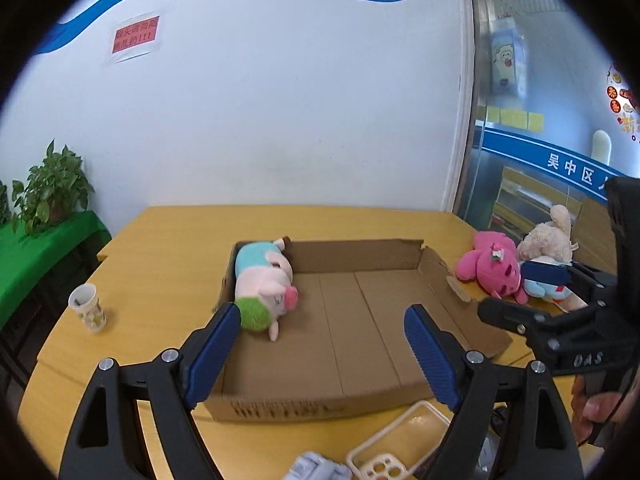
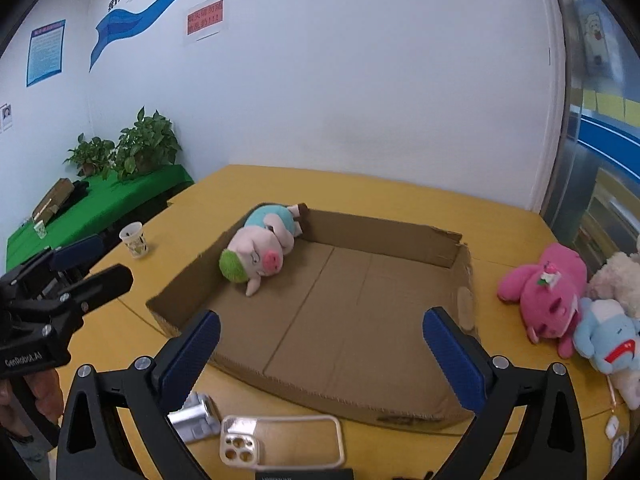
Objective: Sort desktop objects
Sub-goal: 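Move the left gripper to the black charger box and grasp it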
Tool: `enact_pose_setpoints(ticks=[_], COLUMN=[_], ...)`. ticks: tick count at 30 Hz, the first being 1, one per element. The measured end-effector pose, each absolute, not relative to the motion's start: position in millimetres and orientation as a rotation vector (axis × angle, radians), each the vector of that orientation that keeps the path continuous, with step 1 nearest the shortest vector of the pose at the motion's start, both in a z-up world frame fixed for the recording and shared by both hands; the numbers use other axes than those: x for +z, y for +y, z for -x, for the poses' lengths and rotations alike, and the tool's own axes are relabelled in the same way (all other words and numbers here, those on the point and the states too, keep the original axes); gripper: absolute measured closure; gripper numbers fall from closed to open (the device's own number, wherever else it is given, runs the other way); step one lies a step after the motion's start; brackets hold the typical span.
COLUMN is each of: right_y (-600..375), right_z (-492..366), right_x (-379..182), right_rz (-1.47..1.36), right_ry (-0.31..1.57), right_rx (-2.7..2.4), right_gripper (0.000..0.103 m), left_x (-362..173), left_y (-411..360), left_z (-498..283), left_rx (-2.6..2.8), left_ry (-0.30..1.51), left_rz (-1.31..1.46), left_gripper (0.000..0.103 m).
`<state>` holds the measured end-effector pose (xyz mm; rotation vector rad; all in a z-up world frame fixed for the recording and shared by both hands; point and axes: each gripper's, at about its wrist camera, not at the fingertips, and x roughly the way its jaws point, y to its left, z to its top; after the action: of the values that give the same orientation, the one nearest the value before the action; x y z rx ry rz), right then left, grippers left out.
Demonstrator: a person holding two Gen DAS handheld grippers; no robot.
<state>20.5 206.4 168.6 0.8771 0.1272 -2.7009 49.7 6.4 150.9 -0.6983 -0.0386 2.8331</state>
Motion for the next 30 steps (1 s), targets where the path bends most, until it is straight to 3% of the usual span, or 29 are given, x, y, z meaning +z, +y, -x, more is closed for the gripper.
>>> enact_pose_setpoints(ticks=[4,10,21,30], right_y=[223.2,240.3,282.3,241.8], right_z=[-57.0,-85.3,-115.1,-113.8], right_x=[150.8,123.8,48.8,0.0], right_rz=[-0.919,-0.972,-1.127,-1.242], right_ry=[0.158,0.184,0.084,0.216], right_rx=[-2.710,-2.677,-2.423,-2.274], right_gripper=[0.000,0.000,0.000,0.000], left_x=[139.0,105.1,45.7,1.8], left_y=[23.6,42.2,48.3,57.3], left_z=[-81.9,-85.4,-94.7,-96.1], left_rx=[2.854,2.633,2.489,2.344], left_ry=[-0.011,-0.162,-0.244,-0.311], left_rz=[0.687,0.906,1.129,1.274], left_gripper=[0.019,0.019,0.019,0.019])
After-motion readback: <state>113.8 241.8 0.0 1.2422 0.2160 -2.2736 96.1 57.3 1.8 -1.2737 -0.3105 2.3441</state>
